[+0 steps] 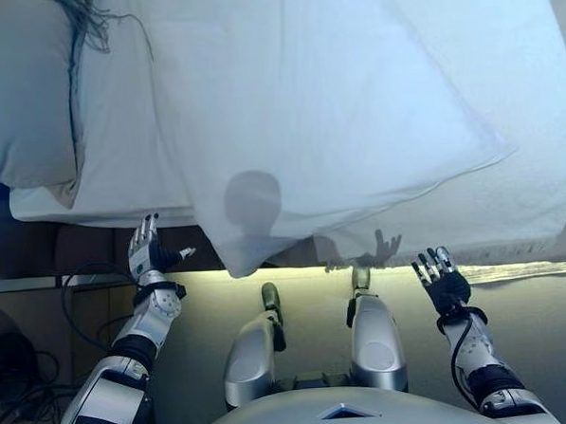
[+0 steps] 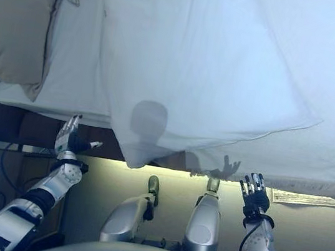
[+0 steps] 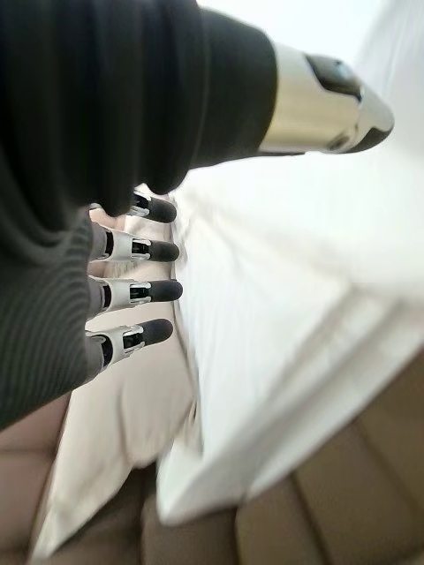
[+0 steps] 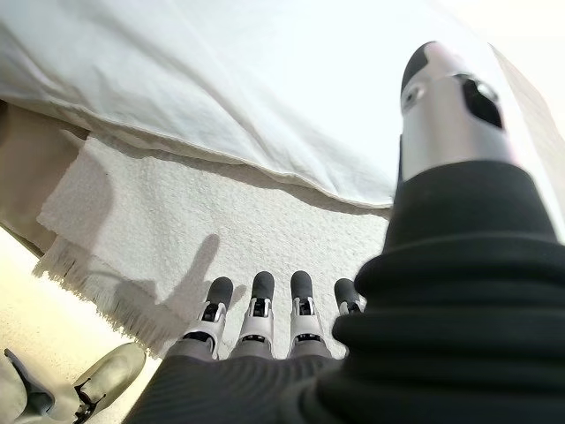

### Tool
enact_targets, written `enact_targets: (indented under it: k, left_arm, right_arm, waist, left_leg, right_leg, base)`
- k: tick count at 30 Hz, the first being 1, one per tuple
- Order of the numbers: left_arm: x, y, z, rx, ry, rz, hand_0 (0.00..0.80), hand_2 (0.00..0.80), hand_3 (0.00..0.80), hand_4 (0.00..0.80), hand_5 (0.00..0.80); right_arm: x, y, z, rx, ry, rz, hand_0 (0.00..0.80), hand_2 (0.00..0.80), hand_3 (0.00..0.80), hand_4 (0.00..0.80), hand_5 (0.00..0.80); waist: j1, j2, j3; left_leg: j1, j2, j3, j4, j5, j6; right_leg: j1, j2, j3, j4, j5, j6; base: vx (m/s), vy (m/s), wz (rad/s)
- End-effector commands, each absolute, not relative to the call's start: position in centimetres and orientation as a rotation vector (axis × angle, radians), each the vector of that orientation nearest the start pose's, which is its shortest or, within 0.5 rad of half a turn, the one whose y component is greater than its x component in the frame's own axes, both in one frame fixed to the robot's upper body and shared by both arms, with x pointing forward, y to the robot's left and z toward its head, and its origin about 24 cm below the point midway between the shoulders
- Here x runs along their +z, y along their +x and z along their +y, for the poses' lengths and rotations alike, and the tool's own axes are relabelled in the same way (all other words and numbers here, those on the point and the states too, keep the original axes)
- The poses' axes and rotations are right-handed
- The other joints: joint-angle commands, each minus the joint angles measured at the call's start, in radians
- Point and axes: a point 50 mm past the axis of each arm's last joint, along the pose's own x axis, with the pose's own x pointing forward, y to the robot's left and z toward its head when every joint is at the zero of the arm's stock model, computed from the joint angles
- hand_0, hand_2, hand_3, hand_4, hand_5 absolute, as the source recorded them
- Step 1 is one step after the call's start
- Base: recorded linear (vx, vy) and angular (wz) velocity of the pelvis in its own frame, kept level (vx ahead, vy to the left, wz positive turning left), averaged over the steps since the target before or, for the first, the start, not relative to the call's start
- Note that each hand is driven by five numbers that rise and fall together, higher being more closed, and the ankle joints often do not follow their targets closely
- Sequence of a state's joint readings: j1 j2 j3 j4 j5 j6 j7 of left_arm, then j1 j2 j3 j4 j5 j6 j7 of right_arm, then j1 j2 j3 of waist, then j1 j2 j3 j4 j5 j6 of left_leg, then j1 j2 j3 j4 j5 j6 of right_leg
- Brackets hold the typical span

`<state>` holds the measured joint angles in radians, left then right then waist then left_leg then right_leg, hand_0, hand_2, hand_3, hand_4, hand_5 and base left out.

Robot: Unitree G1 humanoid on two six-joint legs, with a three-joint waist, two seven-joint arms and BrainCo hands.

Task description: Make the bed neatly

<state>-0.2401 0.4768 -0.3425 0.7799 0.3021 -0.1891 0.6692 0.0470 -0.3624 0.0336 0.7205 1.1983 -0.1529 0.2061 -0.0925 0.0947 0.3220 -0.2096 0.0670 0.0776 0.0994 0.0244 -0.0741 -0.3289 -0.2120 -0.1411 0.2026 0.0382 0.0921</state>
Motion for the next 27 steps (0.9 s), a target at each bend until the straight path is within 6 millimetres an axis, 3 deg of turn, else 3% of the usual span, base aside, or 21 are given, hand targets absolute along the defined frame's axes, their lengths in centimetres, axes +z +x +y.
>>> enact_targets:
  k: [1,9,15,22,25,27]
  left_arm:
    - [4.1,29.7,24.9,0.299,0.992,-0.202,0.0,0.0,0.0,0.0,0.0]
    - [10.1,33.8,18.3,0.126,1.01,-0.519,0.0,0.0,0.0,0.0,0.0]
    - [13.0,35.7,15.0,0.041,1.106,-0.661,0.0,0.0,0.0,0.0,0.0]
    - [13.9,36.4,14.0,0.07,1.256,-0.758,0.0,0.0,0.0,0.0,0.0]
    - [14.7,37.0,14.3,0.137,1.353,-0.781,0.0,0.0,0.0,0.0,0.0]
    - [15.3,37.7,15.7,0.245,1.479,-0.777,0.0,0.0,0.0,0.0,0.0]
  right_arm:
    - [-7.7,18.1,-26.4,-0.37,0.803,0.315,0.0,0.0,0.0,0.0,0.0]
    - [-6.3,21.1,-25.3,-0.3,0.831,0.261,0.0,0.0,0.0,0.0,0.0]
    - [-4.8,23.1,-24.6,-0.256,0.854,0.196,0.0,0.0,0.0,0.0,0.0]
    - [-3.2,23.9,-25.1,-0.236,0.845,0.118,0.0,0.0,0.0,0.0,0.0]
    - [-2.6,24.2,-25.2,-0.225,0.854,0.084,0.0,0.0,0.0,0.0,0.0]
    - [-1.9,24.5,-25.5,-0.219,0.877,0.046,0.0,0.0,0.0,0.0,0.0]
  waist:
    - [0.008,-0.057,0.017]
    - [-0.021,-0.076,0.097]
    - [-0.056,-0.093,0.166]
    - [-0.099,-0.102,0.198]
    - [-0.112,-0.103,0.198]
    - [-0.121,-0.103,0.198]
  left_leg:
    - [-0.075,0.018,-0.013,0.073,0.021,-0.001]
    - [-0.178,0.018,-0.008,0.139,0.018,0.002]
    - [-0.256,0.015,0.011,0.145,0.039,0.002]
    - [-0.352,0.006,0.032,0.159,0.05,-0.001]
    - [-0.392,0.005,0.039,0.154,0.062,-0.005]
    - [-0.431,0.001,0.044,0.143,0.074,-0.007]
  right_leg:
    - [0.044,-0.076,0.027,-0.041,0.041,0.091]
    - [-0.055,-0.068,0.051,-0.007,0.063,0.093]
    - [-0.132,-0.055,0.079,-0.01,0.093,0.099]
    - [-0.235,-0.046,0.115,-0.014,0.115,0.103]
    - [-0.279,-0.045,0.126,-0.017,0.125,0.103]
    - [-0.323,-0.044,0.138,-0.029,0.136,0.104]
  base:
    - [-0.075,-0.05,0.0]
    - [-0.106,-0.044,-0.05]
    - [-0.1,-0.032,-0.14]
    - [-0.046,0.027,-0.16]
    - [-0.053,0.04,-0.14]
    - [-0.037,0.009,-0.05]
